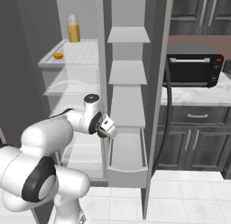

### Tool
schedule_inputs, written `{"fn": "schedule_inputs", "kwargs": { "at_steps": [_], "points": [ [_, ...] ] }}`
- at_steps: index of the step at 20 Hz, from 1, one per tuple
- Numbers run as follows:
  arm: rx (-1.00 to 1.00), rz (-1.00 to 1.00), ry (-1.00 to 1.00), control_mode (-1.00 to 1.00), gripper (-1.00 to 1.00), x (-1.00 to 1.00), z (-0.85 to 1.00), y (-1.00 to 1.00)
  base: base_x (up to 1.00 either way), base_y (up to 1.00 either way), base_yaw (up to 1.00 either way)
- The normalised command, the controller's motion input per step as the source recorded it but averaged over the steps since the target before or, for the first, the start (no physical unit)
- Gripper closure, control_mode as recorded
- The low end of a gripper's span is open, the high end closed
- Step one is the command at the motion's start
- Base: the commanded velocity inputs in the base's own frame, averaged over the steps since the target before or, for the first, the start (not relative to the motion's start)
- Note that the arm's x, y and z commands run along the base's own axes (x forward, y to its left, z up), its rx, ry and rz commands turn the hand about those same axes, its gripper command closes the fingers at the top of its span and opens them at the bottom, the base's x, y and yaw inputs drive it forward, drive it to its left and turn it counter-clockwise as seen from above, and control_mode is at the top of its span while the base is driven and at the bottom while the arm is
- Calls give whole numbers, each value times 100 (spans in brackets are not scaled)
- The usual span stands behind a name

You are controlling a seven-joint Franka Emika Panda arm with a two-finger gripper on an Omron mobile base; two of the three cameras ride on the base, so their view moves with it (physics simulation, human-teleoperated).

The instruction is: Take the orange and lime from the fridge shelf and place them in the freezer drawer to begin freezing them.

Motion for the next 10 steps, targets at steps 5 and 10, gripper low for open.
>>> {"fn": "schedule_inputs", "kwargs": {
  "at_steps": [5, 10],
  "points": [
    [12, -11, 17, -100, 100, 49, -59, -40, 0, 0, 0],
    [12, -9, 14, -100, 100, 50, -46, -20, 0, 0, 0]
  ]
}}
